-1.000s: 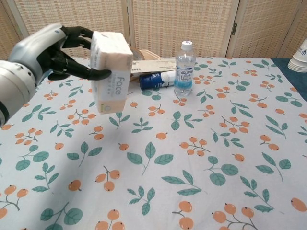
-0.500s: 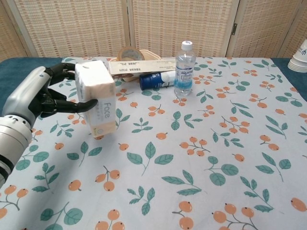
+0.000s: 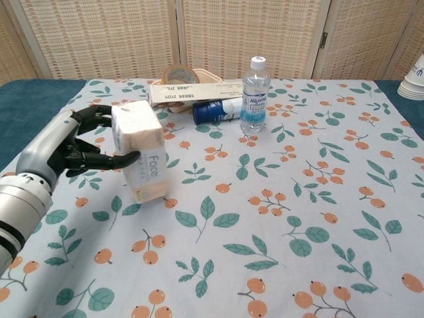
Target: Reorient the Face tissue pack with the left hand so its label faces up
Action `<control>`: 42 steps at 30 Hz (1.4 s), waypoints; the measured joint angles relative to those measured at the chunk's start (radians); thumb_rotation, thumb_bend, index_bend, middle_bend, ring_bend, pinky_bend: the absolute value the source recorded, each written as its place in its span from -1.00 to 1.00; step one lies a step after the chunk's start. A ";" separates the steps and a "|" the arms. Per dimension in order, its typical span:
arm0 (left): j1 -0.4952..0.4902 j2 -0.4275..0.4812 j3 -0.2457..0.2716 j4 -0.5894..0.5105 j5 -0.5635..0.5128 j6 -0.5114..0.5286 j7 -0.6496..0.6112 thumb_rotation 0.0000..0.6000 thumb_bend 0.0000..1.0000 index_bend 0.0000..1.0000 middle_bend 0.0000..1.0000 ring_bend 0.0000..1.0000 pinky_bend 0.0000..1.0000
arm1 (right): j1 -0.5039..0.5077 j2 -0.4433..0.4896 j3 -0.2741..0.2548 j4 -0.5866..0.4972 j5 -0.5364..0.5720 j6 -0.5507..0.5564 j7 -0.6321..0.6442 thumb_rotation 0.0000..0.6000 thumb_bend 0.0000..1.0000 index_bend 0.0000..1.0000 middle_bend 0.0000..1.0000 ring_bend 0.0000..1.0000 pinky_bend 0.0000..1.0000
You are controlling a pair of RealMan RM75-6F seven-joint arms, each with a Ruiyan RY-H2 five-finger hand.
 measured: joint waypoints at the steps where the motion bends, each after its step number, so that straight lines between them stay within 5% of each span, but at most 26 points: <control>1: 0.000 0.003 0.005 0.000 0.008 -0.010 -0.014 1.00 -0.50 -0.34 -0.17 1.00 1.00 | 0.001 -0.002 0.000 0.000 0.002 0.000 -0.004 1.00 -0.86 -0.61 -0.66 -0.98 -0.81; 10: -0.002 0.034 0.038 -0.001 0.113 -0.099 -0.176 1.00 -0.50 -0.34 -0.18 1.00 1.00 | 0.009 -0.024 -0.001 0.000 0.024 0.011 -0.041 1.00 -0.86 -0.61 -0.66 -0.98 -0.81; 35: 0.015 -0.005 0.039 0.186 0.169 -0.153 -0.324 1.00 -0.59 -0.38 -0.22 1.00 1.00 | 0.037 -0.044 -0.006 0.000 0.070 -0.009 -0.068 1.00 -0.86 -0.61 -0.66 -0.98 -0.81; 42: 0.022 0.002 0.040 0.167 0.185 -0.150 -0.333 1.00 -0.65 -0.55 -0.34 1.00 1.00 | 0.038 -0.043 -0.008 0.000 0.065 -0.011 -0.055 1.00 -0.86 -0.58 -0.66 -0.97 -0.81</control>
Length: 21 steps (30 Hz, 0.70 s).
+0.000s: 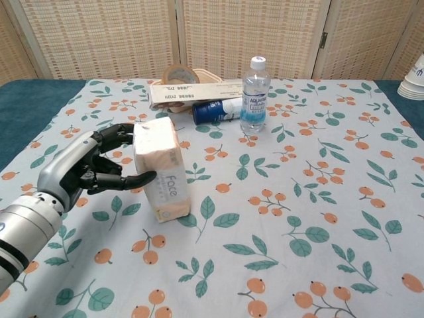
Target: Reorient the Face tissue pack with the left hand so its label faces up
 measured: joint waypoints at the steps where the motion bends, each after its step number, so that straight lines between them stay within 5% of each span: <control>1: 0.001 0.002 0.002 -0.002 0.004 0.000 0.000 1.00 -0.66 -0.59 -0.36 1.00 1.00 | 0.000 -0.001 0.001 0.000 -0.005 0.002 0.003 1.00 -0.86 -0.57 -0.65 -0.96 -0.81; 8: 0.011 0.008 0.021 -0.002 0.022 0.001 0.006 1.00 -0.76 -0.95 -0.58 0.98 1.00 | -0.009 -0.009 0.000 0.000 -0.021 0.025 0.011 1.00 -0.86 -0.56 -0.63 -0.95 -0.81; 21: 0.021 0.044 0.037 -0.033 0.070 0.022 0.003 1.00 -0.80 -1.00 -0.72 0.92 0.97 | -0.005 -0.015 0.001 0.000 -0.017 0.028 0.007 1.00 -0.86 -0.54 -0.64 -0.95 -0.81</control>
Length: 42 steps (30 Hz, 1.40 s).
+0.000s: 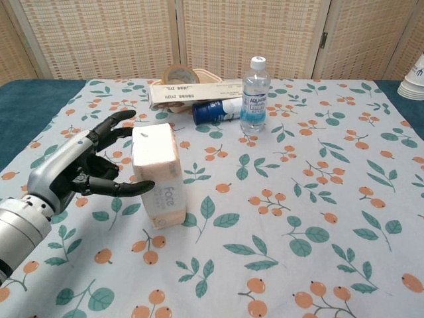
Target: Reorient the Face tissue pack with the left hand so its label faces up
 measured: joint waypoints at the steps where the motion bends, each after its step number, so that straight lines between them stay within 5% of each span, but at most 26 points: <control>1: 0.001 0.005 0.000 -0.006 0.000 0.001 0.001 1.00 -0.80 -1.00 -0.73 0.92 0.97 | 0.000 0.000 0.000 0.000 -0.002 0.000 0.001 1.00 -0.86 -0.54 -0.64 -0.95 -0.81; 17: 0.079 0.147 0.051 -0.183 0.020 0.076 0.105 1.00 -0.80 -1.00 -0.71 0.91 0.96 | 0.001 0.011 0.001 0.000 -0.054 -0.013 0.048 1.00 -0.86 -0.54 -0.63 -0.95 -0.81; 23: 0.099 0.246 0.051 -0.244 0.025 0.095 0.150 1.00 -0.60 -1.00 -0.66 0.91 0.96 | 0.002 0.020 0.002 0.000 -0.071 -0.022 0.070 1.00 -0.86 -0.54 -0.63 -0.95 -0.81; 32: 0.049 0.422 -0.054 -0.381 -0.056 0.009 0.249 1.00 -0.65 -0.94 -0.53 0.92 0.97 | -0.006 0.043 0.006 0.000 -0.081 -0.019 0.103 1.00 -0.86 -0.54 -0.63 -0.95 -0.81; 42: -0.080 0.817 -0.151 -0.692 -0.349 -0.221 0.593 1.00 -0.73 -0.78 -0.47 0.94 1.00 | 0.000 0.048 0.008 0.000 -0.066 -0.035 0.100 1.00 -0.86 -0.54 -0.64 -0.95 -0.81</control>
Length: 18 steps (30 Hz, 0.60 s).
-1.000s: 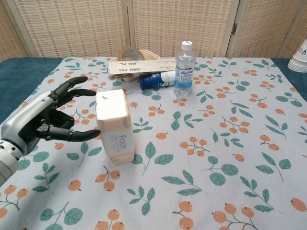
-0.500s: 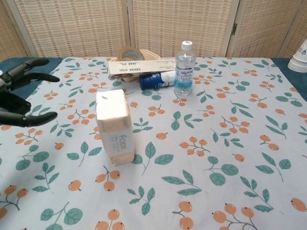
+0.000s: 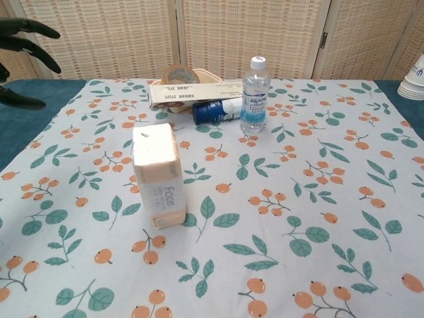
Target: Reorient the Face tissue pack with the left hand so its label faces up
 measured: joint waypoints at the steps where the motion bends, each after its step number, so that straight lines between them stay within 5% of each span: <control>1: -0.017 0.023 -0.006 -0.030 -0.028 -0.009 0.046 1.00 -0.73 -0.78 -0.47 0.94 1.00 | 0.000 -0.001 0.000 0.000 0.000 -0.001 -0.002 1.00 -0.86 -0.54 -0.64 -0.95 -0.81; 10: -0.277 0.196 -0.026 -0.276 -0.445 -0.089 0.436 1.00 -0.73 -0.85 -0.54 0.92 0.99 | 0.002 -0.002 0.002 0.000 0.015 -0.001 -0.008 1.00 -0.86 -0.54 -0.64 -0.95 -0.81; 18: -0.503 0.146 0.009 -0.324 -0.625 -0.066 0.604 1.00 -0.73 -0.88 -0.58 0.91 0.98 | 0.008 0.001 0.005 0.000 0.034 -0.008 -0.010 1.00 -0.86 -0.54 -0.64 -0.95 -0.81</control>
